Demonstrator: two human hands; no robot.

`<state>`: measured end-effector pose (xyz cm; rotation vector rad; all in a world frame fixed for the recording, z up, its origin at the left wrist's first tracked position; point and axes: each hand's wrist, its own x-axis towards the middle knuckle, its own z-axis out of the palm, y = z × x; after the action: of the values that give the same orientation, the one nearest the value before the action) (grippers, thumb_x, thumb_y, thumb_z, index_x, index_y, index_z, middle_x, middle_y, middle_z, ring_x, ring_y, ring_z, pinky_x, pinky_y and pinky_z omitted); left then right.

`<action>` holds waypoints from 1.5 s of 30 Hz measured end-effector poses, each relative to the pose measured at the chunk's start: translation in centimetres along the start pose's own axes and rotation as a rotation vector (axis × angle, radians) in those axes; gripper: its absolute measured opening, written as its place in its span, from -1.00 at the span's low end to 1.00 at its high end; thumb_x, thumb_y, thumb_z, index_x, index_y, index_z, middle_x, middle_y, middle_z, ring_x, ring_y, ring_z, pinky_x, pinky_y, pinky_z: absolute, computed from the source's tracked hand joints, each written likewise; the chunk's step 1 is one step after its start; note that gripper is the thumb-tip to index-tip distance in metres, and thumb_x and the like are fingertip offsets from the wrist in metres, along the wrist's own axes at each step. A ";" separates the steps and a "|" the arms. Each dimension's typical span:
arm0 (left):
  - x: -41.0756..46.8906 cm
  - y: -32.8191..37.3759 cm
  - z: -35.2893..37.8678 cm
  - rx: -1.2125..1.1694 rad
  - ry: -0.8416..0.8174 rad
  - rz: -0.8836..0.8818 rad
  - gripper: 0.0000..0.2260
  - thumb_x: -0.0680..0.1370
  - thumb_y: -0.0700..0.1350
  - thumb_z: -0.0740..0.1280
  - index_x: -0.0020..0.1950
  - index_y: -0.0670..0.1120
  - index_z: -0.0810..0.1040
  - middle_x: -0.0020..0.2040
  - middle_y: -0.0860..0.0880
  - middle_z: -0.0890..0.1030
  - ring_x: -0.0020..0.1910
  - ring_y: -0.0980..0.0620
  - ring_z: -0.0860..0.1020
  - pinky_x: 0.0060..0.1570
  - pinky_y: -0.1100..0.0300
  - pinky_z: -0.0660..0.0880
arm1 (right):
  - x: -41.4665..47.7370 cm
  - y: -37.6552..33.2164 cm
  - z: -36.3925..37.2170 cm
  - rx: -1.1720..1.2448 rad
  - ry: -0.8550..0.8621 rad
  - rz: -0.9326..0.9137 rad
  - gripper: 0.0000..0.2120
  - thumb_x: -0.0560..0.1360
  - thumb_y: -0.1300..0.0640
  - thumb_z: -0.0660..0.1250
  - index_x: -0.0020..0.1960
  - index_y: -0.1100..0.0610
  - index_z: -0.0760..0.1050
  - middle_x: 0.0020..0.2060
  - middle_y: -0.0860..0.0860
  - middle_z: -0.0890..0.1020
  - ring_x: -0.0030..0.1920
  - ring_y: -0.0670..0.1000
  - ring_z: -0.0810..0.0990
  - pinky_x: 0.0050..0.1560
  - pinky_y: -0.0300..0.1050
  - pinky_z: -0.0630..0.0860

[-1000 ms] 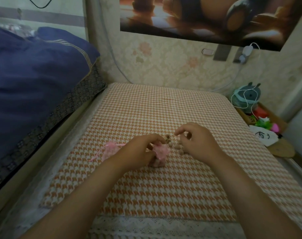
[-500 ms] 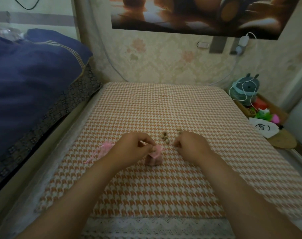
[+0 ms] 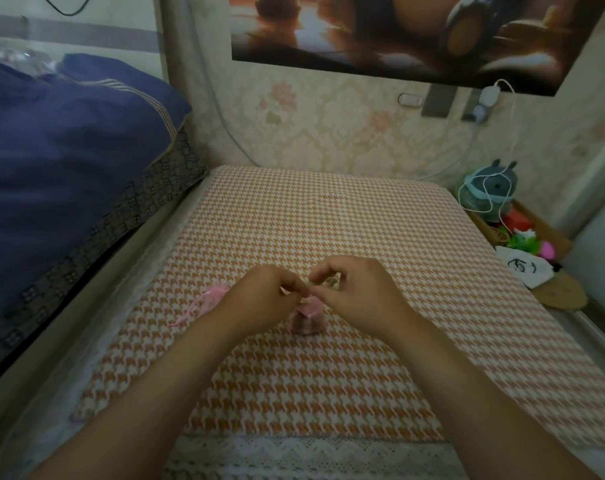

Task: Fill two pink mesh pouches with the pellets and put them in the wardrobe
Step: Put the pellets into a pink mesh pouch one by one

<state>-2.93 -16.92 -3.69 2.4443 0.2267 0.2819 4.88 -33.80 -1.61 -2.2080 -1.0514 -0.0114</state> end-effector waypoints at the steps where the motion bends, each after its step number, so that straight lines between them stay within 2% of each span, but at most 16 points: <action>1: -0.1 0.0 -0.1 0.013 -0.006 0.002 -0.85 0.55 -0.12 0.35 0.00 0.04 0.71 -0.29 0.21 0.61 -0.37 0.41 0.49 -0.35 0.54 0.33 | -0.1 -0.1 0.1 -0.018 -0.002 -0.013 -0.95 0.49 -0.06 0.46 -0.08 -0.11 0.64 -0.15 -0.27 0.67 -0.21 -0.43 0.51 -0.22 -0.46 0.30; 3: -0.4 0.0 -0.3 0.001 0.005 0.005 -0.82 0.55 -0.12 0.34 0.06 0.02 0.71 -0.22 0.16 0.62 -0.36 0.37 0.47 -0.35 0.55 0.32 | -0.2 -0.2 0.4 -0.059 -0.003 -0.022 -0.97 0.48 -0.07 0.46 -0.10 -0.15 0.63 -0.17 -0.29 0.66 -0.19 -0.43 0.51 -0.22 -0.45 0.27; 5: -0.6 0.2 -0.5 -0.039 -0.016 0.011 -0.80 0.55 -0.13 0.34 0.11 0.01 0.69 -0.15 0.14 0.64 -0.26 0.31 0.53 -0.26 0.51 0.38 | -0.1 -0.1 0.7 -0.106 -0.001 -0.022 -0.95 0.48 -0.09 0.45 -0.07 -0.16 0.64 -0.17 -0.32 0.65 -0.17 -0.42 0.51 -0.22 -0.46 0.26; 8: -0.7 0.3 -0.4 -0.104 -0.068 0.027 -0.79 0.55 -0.16 0.33 0.11 0.02 0.68 -0.06 0.10 0.69 -0.11 0.17 0.62 -0.07 0.26 0.52 | 0.1 -0.1 1.1 -0.219 0.000 -0.070 -0.89 0.47 -0.13 0.43 -0.03 -0.15 0.66 -0.12 -0.30 0.65 -0.13 -0.32 0.54 -0.14 -0.35 0.37; 13: -0.7 0.1 -0.5 -0.151 -0.076 0.024 -0.80 0.55 -0.15 0.32 0.11 0.03 0.67 -0.07 0.16 0.65 -0.10 0.22 0.59 -0.09 0.33 0.45 | 0.4 0.2 1.1 -0.325 -0.059 -0.053 -0.80 0.56 -0.16 0.30 0.01 -0.15 0.68 -0.02 -0.21 0.61 -0.01 -0.18 0.54 -0.03 -0.14 0.49; 17: -0.6 -0.1 -0.7 -0.138 -0.092 -0.016 -0.73 0.54 -0.18 0.29 0.20 0.02 0.63 0.08 0.12 0.65 0.03 0.18 0.58 0.11 0.22 0.53 | 0.2 0.8 0.7 -0.338 -0.071 -0.005 -0.77 0.53 -0.10 0.25 0.09 -0.19 0.64 0.09 -0.25 0.52 0.08 -0.17 0.50 0.00 -0.12 0.51; 20: -0.6 -0.1 -0.7 -0.234 -0.086 -0.027 -0.70 0.50 -0.24 0.30 0.18 0.01 0.58 0.04 0.09 0.64 0.03 0.15 0.60 0.11 0.13 0.57 | -0.1 0.7 0.7 -0.345 -0.151 -0.047 -0.77 0.50 -0.13 0.25 0.09 -0.23 0.61 0.08 -0.25 0.51 0.09 -0.16 0.49 0.01 -0.09 0.53; 23: -0.7 -0.1 -0.3 -0.385 -0.155 -0.049 -0.52 0.45 -0.21 0.44 0.31 0.05 0.39 0.10 0.07 0.58 0.06 0.12 0.59 0.03 0.10 0.61 | -0.2 0.5 0.9 -0.387 -0.189 -0.082 -0.73 0.52 -0.13 0.22 0.14 -0.23 0.60 0.07 -0.20 0.57 0.05 -0.14 0.53 -0.01 -0.03 0.55; 25: -0.5 -0.5 0.2 -0.332 -0.214 -0.050 -0.32 0.38 -0.13 0.54 0.41 0.06 0.31 0.16 0.07 0.54 0.09 0.14 0.57 0.05 0.13 0.61 | -0.1 0.5 0.9 -0.394 -0.178 -0.095 -0.72 0.50 -0.14 0.23 0.14 -0.24 0.61 0.02 -0.20 0.59 0.02 -0.14 0.54 -0.02 -0.03 0.55; 26: -0.5 -0.6 0.5 -0.275 -0.228 -0.047 -0.29 0.35 -0.09 0.57 0.42 0.05 0.32 0.16 0.07 0.55 0.09 0.14 0.57 0.08 0.15 0.59 | -0.1 0.5 0.9 -0.391 -0.171 -0.103 -0.73 0.49 -0.13 0.25 0.14 -0.24 0.62 0.01 -0.19 0.60 0.01 -0.14 0.54 -0.01 -0.04 0.55; 30: -0.1 -0.8 1.2 -0.146 -0.180 0.017 -0.58 0.28 0.07 0.54 0.11 0.04 0.61 -0.04 0.05 0.66 -0.04 0.06 0.61 0.03 -0.02 0.57 | -0.1 0.4 0.9 -0.419 -0.177 -0.115 -0.69 0.49 -0.11 0.24 0.18 -0.20 0.62 -0.02 -0.14 0.60 0.02 -0.07 0.55 0.00 -0.02 0.53; 33: 0.2 -1.2 1.7 -0.156 -0.128 0.038 -0.61 0.26 0.20 0.46 0.02 0.08 0.64 -0.11 0.08 0.67 -0.10 0.06 0.63 -0.03 -0.02 0.58 | 0.1 0.6 1.0 -0.464 -0.202 -0.102 -0.69 0.52 -0.10 0.25 0.22 -0.18 0.61 0.00 -0.12 0.58 0.04 -0.03 0.55 0.05 0.03 0.53; 38: 0.3 -1.3 2.2 -0.135 -0.067 0.040 -0.71 0.29 0.11 0.55 -0.05 0.10 0.63 -0.17 0.10 0.64 -0.15 0.08 0.61 -0.09 0.06 0.58 | 0.2 0.9 1.0 -0.406 -0.216 -0.068 -0.75 0.54 -0.06 0.30 0.17 -0.17 0.64 0.03 -0.14 0.59 0.06 -0.07 0.55 0.06 -0.01 0.53; 42: 0.5 -1.3 2.1 -0.119 -0.043 0.072 -0.79 0.36 0.05 0.56 -0.07 0.11 0.62 -0.28 0.19 0.57 -0.27 0.20 0.53 -0.24 0.27 0.46 | 0.0 1.1 0.5 -0.338 -0.160 -0.068 -0.80 0.54 -0.01 0.32 0.12 -0.12 0.64 0.02 -0.17 0.58 0.05 -0.12 0.53 0.04 -0.15 0.48; 45: 0.5 -1.4 2.3 -0.169 -0.075 0.070 -0.81 0.37 -0.01 0.53 -0.05 0.09 0.64 -0.23 0.15 0.63 -0.23 0.19 0.60 -0.17 0.20 0.56 | -0.1 1.1 0.5 -0.380 -0.194 -0.098 -0.73 0.57 -0.03 0.26 0.21 -0.17 0.62 0.06 -0.15 0.57 0.06 -0.10 0.52 -0.04 -0.16 0.42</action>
<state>-2.01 -17.05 -6.23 2.2929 0.0805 0.2297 5.46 -34.08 -2.68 -2.5326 -1.3557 -0.0439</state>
